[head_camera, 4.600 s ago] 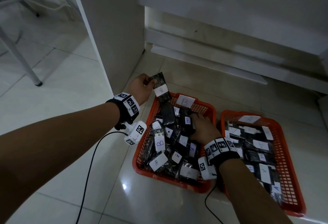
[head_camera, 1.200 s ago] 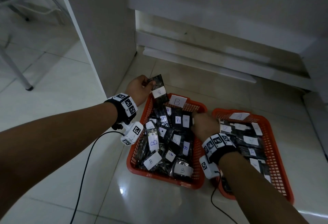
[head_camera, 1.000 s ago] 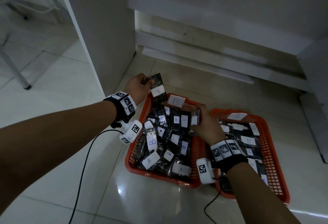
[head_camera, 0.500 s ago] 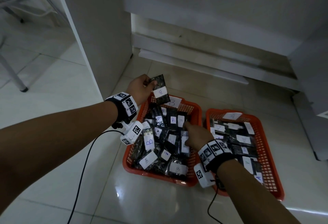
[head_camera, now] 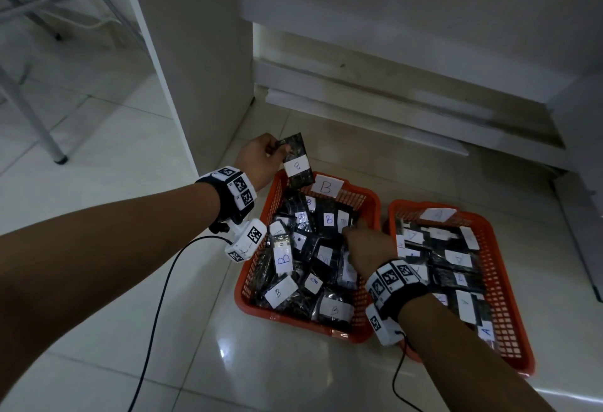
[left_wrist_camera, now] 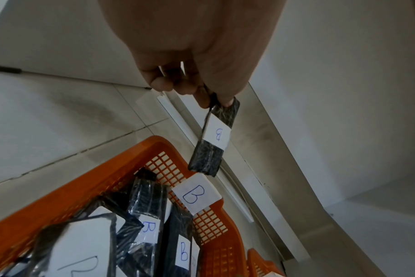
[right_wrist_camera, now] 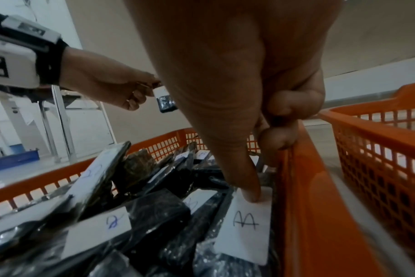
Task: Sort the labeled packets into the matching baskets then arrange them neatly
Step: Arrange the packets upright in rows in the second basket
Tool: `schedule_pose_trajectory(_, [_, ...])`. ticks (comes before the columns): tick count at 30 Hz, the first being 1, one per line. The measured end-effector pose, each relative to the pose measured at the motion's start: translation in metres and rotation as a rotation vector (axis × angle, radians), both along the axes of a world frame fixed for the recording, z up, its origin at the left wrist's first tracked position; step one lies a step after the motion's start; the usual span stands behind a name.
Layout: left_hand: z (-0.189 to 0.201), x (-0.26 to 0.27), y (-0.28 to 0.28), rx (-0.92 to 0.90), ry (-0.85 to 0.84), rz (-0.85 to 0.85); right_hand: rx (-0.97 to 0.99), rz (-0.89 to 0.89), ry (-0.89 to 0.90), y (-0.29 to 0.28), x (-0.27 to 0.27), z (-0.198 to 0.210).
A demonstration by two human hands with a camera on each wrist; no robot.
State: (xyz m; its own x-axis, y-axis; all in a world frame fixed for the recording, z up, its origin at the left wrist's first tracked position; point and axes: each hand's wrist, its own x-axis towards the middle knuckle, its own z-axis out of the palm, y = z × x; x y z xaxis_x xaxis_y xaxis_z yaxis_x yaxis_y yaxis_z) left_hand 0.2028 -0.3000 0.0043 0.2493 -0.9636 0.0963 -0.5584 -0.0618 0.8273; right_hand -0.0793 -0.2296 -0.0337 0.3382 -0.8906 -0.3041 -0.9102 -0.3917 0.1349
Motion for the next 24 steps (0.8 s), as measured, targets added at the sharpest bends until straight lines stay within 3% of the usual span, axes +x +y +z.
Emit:
schedule_pose_trajectory(9, [-0.004,0.006,0.000,-0.019,0.025,0.015,0.081,-0.047,-0.040,-0.010,-0.002,0.002])
schedule_pose_trajectory(13, [-0.003,0.010,-0.002,-0.019,0.033,0.039,-0.017,-0.064,-0.246,-0.010,0.018,0.008])
schedule_pose_trajectory(17, [-0.003,0.010,-0.001,-0.010,0.015,0.042,0.320,-0.186,-0.458,-0.001,0.055,0.015])
schedule_pose_trajectory(24, [-0.002,0.012,-0.001,-0.022,0.026,0.041,0.433,-0.462,-0.682,-0.022,0.038,0.018])
